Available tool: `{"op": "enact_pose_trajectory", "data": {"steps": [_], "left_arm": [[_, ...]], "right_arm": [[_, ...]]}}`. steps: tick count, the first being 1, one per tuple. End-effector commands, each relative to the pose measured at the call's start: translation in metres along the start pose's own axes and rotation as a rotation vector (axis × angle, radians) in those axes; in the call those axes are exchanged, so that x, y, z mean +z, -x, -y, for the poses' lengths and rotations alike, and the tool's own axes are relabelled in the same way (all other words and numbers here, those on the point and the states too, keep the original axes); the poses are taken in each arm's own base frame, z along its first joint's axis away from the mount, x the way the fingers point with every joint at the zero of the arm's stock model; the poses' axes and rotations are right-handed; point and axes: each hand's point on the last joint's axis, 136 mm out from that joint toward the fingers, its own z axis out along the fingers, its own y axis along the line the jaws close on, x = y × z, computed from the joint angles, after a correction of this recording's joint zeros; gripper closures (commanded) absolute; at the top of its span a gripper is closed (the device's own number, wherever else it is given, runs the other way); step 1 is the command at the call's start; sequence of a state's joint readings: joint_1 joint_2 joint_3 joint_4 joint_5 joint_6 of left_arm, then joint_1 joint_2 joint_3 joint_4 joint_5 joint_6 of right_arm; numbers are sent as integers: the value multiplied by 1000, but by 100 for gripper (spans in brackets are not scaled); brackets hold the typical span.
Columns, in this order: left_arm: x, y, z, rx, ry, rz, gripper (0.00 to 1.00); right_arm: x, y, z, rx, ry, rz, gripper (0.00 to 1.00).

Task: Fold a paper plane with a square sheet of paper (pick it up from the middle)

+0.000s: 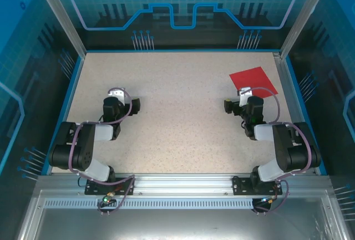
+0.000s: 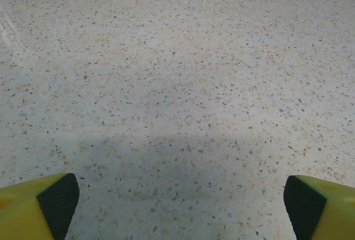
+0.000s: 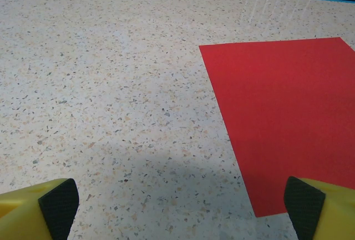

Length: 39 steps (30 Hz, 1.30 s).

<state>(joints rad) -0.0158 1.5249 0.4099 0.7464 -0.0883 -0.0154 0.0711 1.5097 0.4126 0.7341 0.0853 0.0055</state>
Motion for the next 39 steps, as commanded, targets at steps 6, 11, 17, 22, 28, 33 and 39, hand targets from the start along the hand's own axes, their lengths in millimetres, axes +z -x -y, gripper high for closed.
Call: {"op": "enact_pose_trajectory", "data": {"steps": [6, 11, 17, 22, 28, 33, 39], "left_arm": [[-1, 15, 5, 23, -27, 51, 1], [-1, 14, 4, 23, -26, 50, 1], [-1, 15, 5, 22, -29, 48, 1], [-1, 15, 5, 18, -30, 49, 1], [-5, 22, 7, 31, -28, 46, 1], [-20, 41, 0, -3, 31, 2, 1], [-40, 54, 18, -203, -46, -99, 1]], "right_arm": [[1, 15, 3, -9, 1, 44, 1], [0, 15, 2, -9, 2, 45, 1], [0, 15, 3, -7, 2, 45, 1], [0, 14, 2, -7, 4, 45, 1], [-6, 25, 9, 13, -21, 48, 1], [-26, 44, 2, 6, 22, 53, 1], [-42, 61, -15, -39, 124, -33, 2]]}}
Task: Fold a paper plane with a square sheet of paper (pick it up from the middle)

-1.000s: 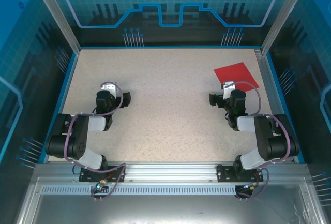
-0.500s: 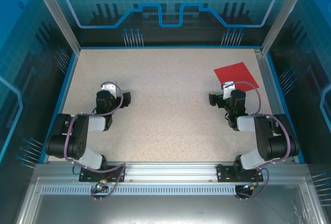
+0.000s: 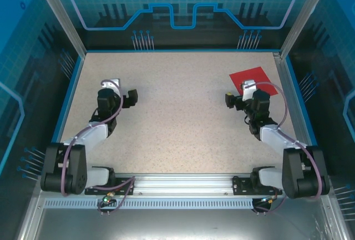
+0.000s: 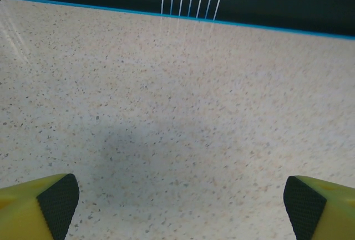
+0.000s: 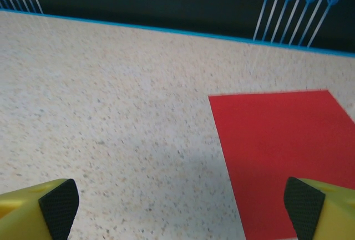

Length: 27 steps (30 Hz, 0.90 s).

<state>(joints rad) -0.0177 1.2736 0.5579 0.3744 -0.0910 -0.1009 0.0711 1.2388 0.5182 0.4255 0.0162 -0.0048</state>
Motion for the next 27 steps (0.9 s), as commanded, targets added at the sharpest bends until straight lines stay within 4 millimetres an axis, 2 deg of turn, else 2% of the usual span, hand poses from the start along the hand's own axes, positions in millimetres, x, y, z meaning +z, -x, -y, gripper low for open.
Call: {"op": "enact_pose_trajectory", "data": {"steps": [1, 6, 10, 15, 19, 27], "left_arm": [[-10, -12, 18, -140, -72, -153, 1], [-18, -17, 51, -282, -232, -285, 1], [-18, -16, 78, -377, -362, -362, 1], [-9, -18, 114, -416, -475, -446, 1], [1, -18, 130, -440, -514, -468, 1], [13, -24, 161, -473, -570, -505, 1]], "right_arm": [[-5, -2, -7, -28, 70, -121, 2], [9, 6, -10, -70, 119, -256, 1], [31, 8, 1, -60, 118, -352, 1], [62, 3, 29, -33, 74, -489, 2], [80, -4, 52, 0, 54, -569, 3], [101, -40, 100, 22, -7, -730, 3]]}}
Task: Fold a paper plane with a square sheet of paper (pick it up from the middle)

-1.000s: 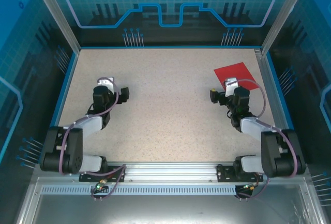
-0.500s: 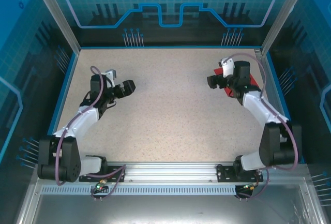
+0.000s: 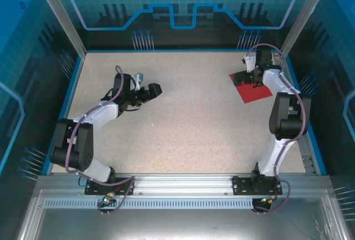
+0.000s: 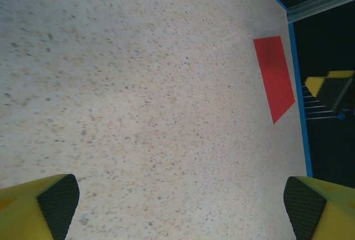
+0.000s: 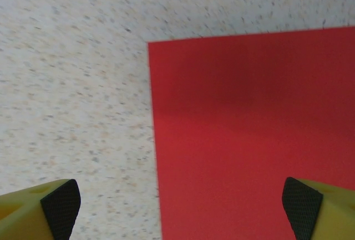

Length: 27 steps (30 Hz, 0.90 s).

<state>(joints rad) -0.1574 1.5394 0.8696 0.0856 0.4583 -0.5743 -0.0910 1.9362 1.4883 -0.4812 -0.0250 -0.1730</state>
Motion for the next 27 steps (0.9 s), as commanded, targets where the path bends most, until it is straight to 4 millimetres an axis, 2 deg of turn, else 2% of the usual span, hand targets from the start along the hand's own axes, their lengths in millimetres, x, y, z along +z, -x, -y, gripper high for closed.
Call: {"op": "enact_pose_trajectory", "data": {"steps": [1, 4, 12, 19, 27], "left_arm": [[10, 4, 23, -12, -77, -12, 1], [19, -1, 30, -17, -96, -32, 1], [32, -5, 46, -13, -125, -58, 1], [37, -9, 51, -5, -132, -83, 1], [42, -13, 51, 0, -129, -104, 1]], "right_arm": [[9, -24, 24, 24, -15, -117, 3], [17, -29, 37, 37, -21, -147, 3], [49, -41, 46, 37, -11, -234, 3], [67, -54, 45, 45, 8, -305, 4], [77, -66, 31, 20, 18, -369, 4]]}}
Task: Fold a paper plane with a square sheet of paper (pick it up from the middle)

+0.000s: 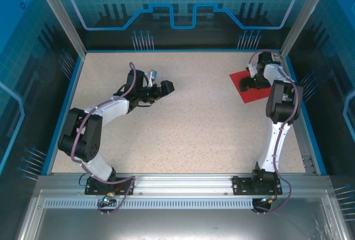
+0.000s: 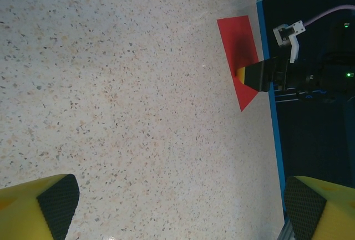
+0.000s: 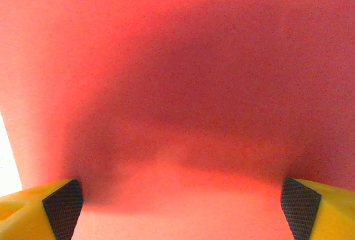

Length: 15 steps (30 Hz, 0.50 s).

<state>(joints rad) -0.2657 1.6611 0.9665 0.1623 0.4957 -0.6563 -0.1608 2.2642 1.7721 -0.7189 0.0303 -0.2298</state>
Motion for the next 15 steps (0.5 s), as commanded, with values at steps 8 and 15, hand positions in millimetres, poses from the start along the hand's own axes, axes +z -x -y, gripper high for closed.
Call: {"op": "enact_pose_trajectory", "data": {"steps": [8, 15], "left_arm": [[7, -7, 7, 3, -30, -54, 1], [8, -13, 3, 5, -31, -67, 1]], "right_arm": [[13, -24, -32, -69, 53, -135, 6], [5, -35, -39, -112, 28, -165, 5]]}}
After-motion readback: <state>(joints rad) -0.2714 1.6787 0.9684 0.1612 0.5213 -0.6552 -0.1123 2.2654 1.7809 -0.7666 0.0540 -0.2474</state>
